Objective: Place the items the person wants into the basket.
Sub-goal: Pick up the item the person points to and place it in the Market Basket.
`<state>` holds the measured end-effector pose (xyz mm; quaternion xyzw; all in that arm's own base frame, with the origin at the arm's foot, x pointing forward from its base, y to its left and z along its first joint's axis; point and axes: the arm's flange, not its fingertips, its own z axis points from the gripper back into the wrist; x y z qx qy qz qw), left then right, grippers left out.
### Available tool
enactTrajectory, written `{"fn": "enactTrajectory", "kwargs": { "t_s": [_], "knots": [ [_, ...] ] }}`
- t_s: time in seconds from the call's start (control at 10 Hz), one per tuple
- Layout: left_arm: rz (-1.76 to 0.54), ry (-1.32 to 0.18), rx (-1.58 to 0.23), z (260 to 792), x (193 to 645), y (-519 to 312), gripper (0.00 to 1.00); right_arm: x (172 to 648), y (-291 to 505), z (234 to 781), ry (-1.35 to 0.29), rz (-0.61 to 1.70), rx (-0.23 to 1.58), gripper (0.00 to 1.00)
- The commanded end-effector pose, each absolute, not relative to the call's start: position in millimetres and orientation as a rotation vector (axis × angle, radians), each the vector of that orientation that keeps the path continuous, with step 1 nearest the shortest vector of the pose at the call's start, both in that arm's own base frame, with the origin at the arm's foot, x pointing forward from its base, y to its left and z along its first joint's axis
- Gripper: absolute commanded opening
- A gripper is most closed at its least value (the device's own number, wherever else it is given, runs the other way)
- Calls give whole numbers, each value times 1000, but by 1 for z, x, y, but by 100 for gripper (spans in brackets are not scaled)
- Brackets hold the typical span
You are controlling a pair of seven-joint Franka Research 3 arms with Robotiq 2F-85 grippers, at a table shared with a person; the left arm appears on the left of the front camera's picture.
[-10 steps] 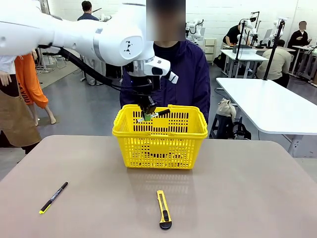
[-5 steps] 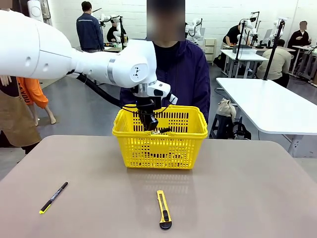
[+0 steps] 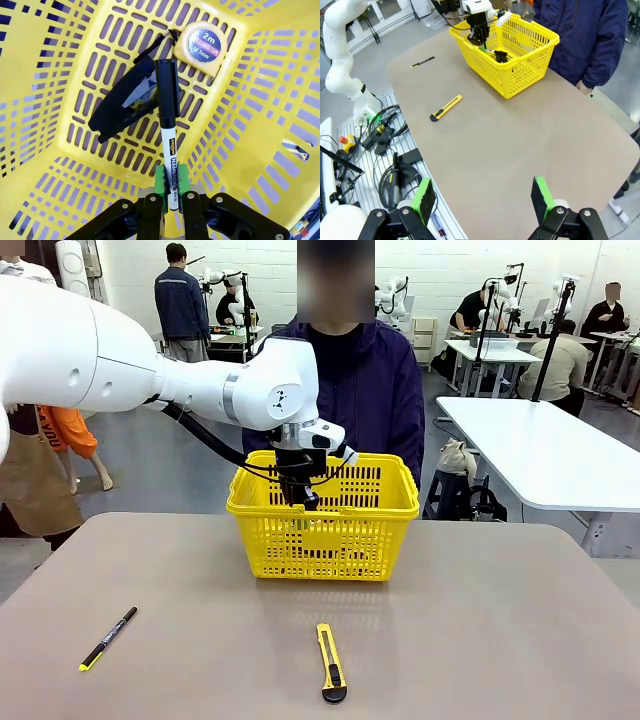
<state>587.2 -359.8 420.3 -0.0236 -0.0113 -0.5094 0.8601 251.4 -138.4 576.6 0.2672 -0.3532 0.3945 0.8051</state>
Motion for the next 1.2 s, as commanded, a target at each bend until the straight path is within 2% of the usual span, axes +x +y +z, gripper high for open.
{"fn": "enactTrajectory", "kwargs": {
  "t_s": [0.0, 0.5, 0.6, 0.7, 0.8, 0.9, 1.0, 1.1],
  "knots": [
    [-1089, -71, -83, 426, 591, -357, 11, 253, -138, 576, -773, 852, 587, 100],
    [-1055, -135, -64, 424, 595, -356, 11, 253, -138, 576, -773, 852, 587, 100],
    [-1057, -145, -60, 424, 595, -356, 36, 253, -138, 576, -773, 852, 587, 100],
    [-1044, -163, -56, 425, 596, -355, 69, 253, -138, 576, -773, 852, 587, 100],
    [-1026, -184, -53, 426, 597, -355, 94, 253, -138, 576, -773, 852, 587, 100],
    [-1015, -191, -53, 427, 597, -354, 73, 253, -138, 576, -773, 852, 587, 100],
    [-1011, -191, -54, 427, 598, -354, 100, 253, -138, 576, -773, 852, 587, 100],
    [-1013, -189, -52, 427, 598, -354, 100, 253, -138, 576, -773, 852, 587, 100]
  ]
}}
